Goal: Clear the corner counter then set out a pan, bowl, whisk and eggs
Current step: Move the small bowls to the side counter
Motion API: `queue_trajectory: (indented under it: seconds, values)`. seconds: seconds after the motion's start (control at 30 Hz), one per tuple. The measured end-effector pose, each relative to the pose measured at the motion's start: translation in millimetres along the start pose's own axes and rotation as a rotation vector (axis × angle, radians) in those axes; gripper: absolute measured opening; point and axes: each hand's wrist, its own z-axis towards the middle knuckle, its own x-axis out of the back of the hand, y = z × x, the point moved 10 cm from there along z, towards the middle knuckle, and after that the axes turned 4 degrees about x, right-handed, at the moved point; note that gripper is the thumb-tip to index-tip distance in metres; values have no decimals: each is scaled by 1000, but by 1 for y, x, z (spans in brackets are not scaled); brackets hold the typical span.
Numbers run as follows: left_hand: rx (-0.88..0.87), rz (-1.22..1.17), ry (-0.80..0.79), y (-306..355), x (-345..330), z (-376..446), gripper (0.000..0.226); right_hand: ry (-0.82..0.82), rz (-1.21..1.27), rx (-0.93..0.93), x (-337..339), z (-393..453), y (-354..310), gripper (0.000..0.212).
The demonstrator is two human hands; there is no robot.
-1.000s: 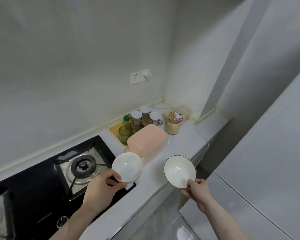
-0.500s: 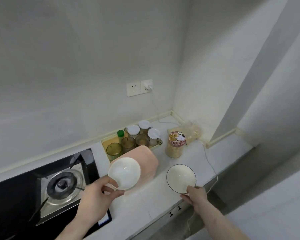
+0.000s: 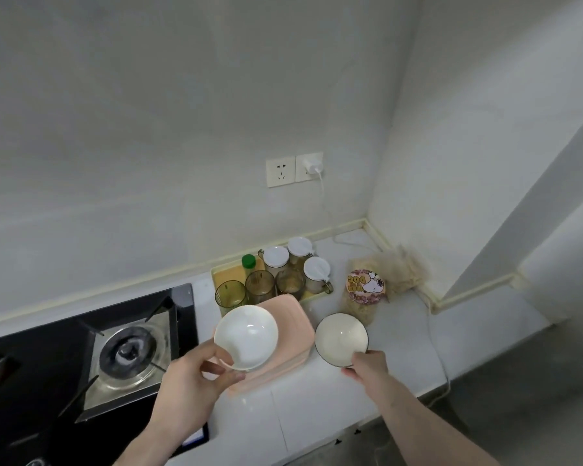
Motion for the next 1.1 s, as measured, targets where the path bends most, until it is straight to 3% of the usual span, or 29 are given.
queue_trajectory:
  seconds: [0.43,0.63,0.8,0.9,1.0,1.1]
  values:
    - [1,3,23,0,8,23,29,-78,32,-7,-46,5,-34,26]
    - [-3,10,-45,-1,-8,33,32,-76,25,-21,-42,-2,-37,36]
    - [-79,63,-199,20,-57,31,32,-171,129,55,-14,-50,-54,26]
    - [-121,97,-288,30,-88,34,35,-164,-37,189,1,-79,-67,27]
    - [-190,149,-372,43,-118,39,33,-259,-68,305,4,-115,-81,34]
    - [-272,194,-435,61,-142,38,31,-275,-152,398,15,-137,-87,22]
